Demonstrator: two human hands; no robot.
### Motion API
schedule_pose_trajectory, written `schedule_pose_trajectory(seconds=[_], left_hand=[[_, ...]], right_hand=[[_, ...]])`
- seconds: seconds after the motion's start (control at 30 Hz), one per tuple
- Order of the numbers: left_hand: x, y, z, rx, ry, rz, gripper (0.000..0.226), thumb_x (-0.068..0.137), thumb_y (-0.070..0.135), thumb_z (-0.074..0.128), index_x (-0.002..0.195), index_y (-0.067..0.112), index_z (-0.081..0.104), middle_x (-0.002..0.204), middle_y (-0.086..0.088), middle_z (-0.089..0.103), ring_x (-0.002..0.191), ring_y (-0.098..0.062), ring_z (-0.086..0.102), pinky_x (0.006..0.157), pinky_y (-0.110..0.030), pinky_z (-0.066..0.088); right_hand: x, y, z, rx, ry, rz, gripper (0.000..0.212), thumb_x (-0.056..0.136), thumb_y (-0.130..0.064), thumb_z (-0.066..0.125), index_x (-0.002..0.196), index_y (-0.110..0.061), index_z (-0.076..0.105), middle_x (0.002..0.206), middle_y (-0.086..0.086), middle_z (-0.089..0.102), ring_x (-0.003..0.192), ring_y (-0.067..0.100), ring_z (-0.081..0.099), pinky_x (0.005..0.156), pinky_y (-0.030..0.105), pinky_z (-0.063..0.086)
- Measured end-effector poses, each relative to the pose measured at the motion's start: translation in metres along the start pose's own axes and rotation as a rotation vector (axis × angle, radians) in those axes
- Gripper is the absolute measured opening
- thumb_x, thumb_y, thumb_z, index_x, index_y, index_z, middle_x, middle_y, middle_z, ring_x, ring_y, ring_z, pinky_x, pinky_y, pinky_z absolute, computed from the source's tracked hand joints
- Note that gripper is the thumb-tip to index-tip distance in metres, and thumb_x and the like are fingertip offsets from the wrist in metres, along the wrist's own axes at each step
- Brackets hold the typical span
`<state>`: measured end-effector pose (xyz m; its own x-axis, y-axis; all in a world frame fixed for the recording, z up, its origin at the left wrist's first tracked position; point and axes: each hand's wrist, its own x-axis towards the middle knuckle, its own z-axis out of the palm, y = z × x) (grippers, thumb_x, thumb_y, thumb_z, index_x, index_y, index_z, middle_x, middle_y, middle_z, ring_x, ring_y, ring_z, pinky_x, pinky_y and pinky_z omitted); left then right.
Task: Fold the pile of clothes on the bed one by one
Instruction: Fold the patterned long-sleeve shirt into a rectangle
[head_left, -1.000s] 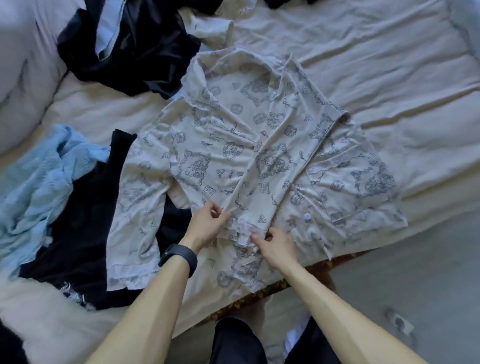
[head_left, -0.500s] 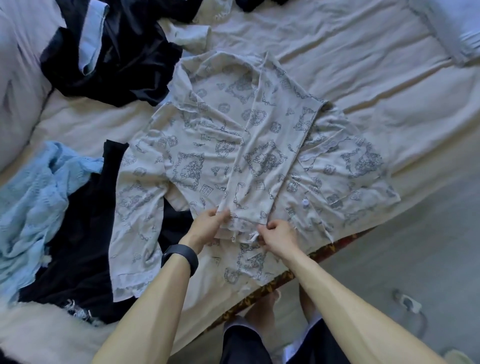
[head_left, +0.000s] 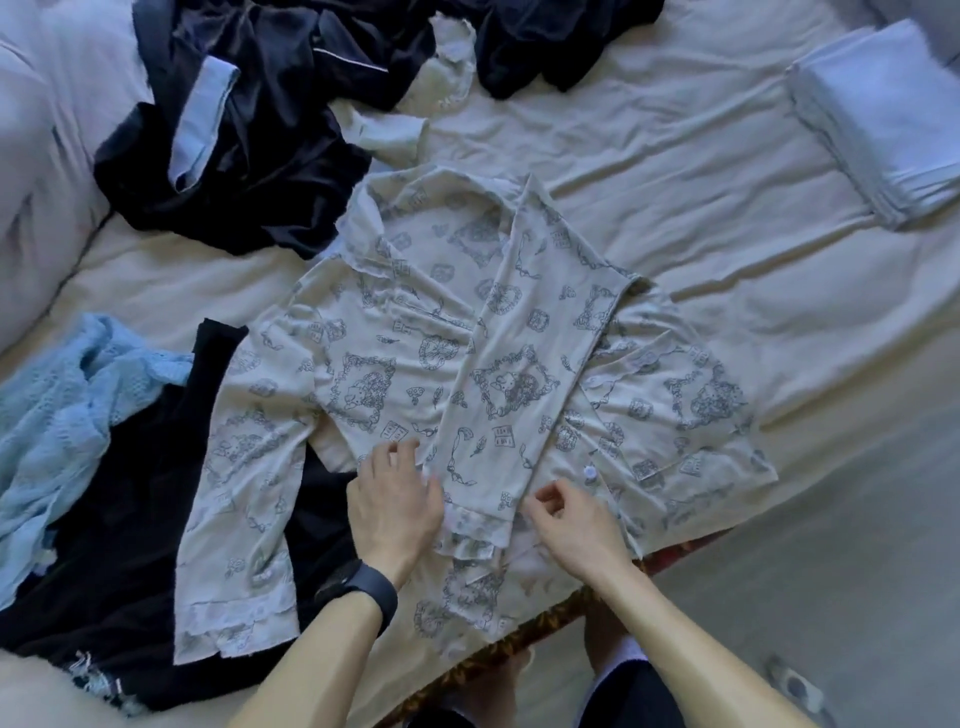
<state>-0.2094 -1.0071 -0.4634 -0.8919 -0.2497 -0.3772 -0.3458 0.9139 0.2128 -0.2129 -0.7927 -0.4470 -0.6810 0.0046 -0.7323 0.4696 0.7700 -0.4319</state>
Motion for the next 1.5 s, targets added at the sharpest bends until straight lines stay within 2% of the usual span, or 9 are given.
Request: schedule_pose_trajectory(seconds=[0.2,0.3,0.47,0.57,0.67,0.83,1.07,1.27,1.5], left_hand=[[0.034,0.064,0.023,-0.053,0.136,0.142,0.048,0.092,0.036,0.059,0.136,0.017,0.051,0.145,-0.008,0.049,0.131,-0.029,0.049,0.104,-0.049,0.044],[0.06,0.1,0.041,-0.129,0.17,0.186,0.05,0.096,0.035,0.047,0.141,0.015,0.048,0.148,-0.01,0.049,0.134,-0.027,0.044,0.107,-0.049,0.043],[0.062,0.112,0.083,-0.003,0.048,0.002,0.078,0.094,0.068,0.033,0.16,0.03,0.015,0.168,-0.004,0.006,0.155,-0.027,0.001,0.121,-0.055,-0.008],[0.05,0.101,0.091,0.036,0.007,-0.072,0.09,0.088,0.083,0.027,0.158,0.037,-0.006,0.167,0.002,-0.017,0.153,-0.027,-0.016,0.116,-0.054,-0.022],[0.047,0.104,0.086,0.056,-0.002,-0.115,0.089,0.089,0.084,0.02,0.159,0.035,-0.003,0.167,0.0,-0.014,0.154,-0.026,-0.013,0.116,-0.059,-0.017],[0.033,0.12,0.086,-0.009,0.044,-0.214,0.075,0.095,0.07,0.023,0.159,0.036,0.005,0.168,0.001,-0.008,0.155,-0.027,-0.005,0.116,-0.069,-0.001],[-0.002,0.102,0.099,0.033,-0.052,-0.295,0.093,0.084,0.089,0.024,0.159,0.039,-0.002,0.168,-0.001,-0.012,0.153,-0.032,-0.011,0.112,-0.075,-0.001],[-0.019,0.082,0.074,-0.115,-0.085,-0.246,0.073,0.093,0.078,0.02,0.157,0.047,0.006,0.166,0.003,-0.014,0.154,-0.022,-0.01,0.118,-0.056,-0.015],[-0.093,-0.051,0.039,-0.365,0.318,-0.739,0.061,0.094,0.057,0.046,0.148,0.03,0.04,0.16,-0.003,0.029,0.145,-0.026,0.032,0.114,-0.056,0.03]], right_hand=[[0.084,-0.039,-0.062,-0.207,0.325,-0.431,0.035,0.103,-0.039,0.049,0.128,-0.018,0.061,0.131,0.001,0.06,0.124,0.02,0.049,0.105,0.036,0.039],[0.138,-0.07,-0.08,-0.472,0.214,-0.6,0.054,0.103,-0.049,0.03,0.15,-0.025,0.043,0.164,0.005,0.031,0.151,0.025,0.024,0.122,0.043,0.019],[0.231,-0.064,-0.105,-0.958,0.108,-0.822,0.071,0.097,-0.073,0.01,0.159,-0.043,-0.008,0.169,-0.006,-0.014,0.154,0.017,-0.022,0.122,0.053,-0.015],[0.28,-0.057,-0.156,-0.956,0.181,-0.605,0.076,0.093,-0.079,0.006,0.154,-0.043,-0.021,0.166,-0.009,-0.026,0.149,0.014,-0.033,0.118,0.055,-0.023],[0.284,-0.058,-0.172,-0.937,0.286,-0.521,0.081,0.095,-0.076,0.01,0.161,-0.034,-0.008,0.167,-0.004,-0.022,0.151,0.018,-0.029,0.119,0.06,-0.018],[0.216,-0.048,-0.12,-0.798,0.201,-0.787,0.08,0.095,-0.074,0.02,0.162,-0.033,0.014,0.17,0.003,-0.01,0.156,0.025,-0.014,0.12,0.058,-0.013],[0.214,-0.03,-0.11,-0.971,-0.019,-0.665,0.079,0.09,-0.085,0.009,0.157,-0.048,-0.012,0.161,-0.007,-0.038,0.147,0.026,-0.038,0.115,0.069,-0.017],[0.179,-0.048,-0.111,-0.991,-0.063,-0.512,0.078,0.089,-0.084,0.008,0.156,-0.05,-0.013,0.164,-0.005,-0.033,0.149,0.03,-0.033,0.118,0.069,-0.006],[0.086,-0.085,-0.022,-0.764,-0.041,-0.75,0.076,0.089,-0.075,0.022,0.157,-0.042,0.027,0.17,-0.002,0.005,0.157,0.021,-0.003,0.125,0.053,0.01]])
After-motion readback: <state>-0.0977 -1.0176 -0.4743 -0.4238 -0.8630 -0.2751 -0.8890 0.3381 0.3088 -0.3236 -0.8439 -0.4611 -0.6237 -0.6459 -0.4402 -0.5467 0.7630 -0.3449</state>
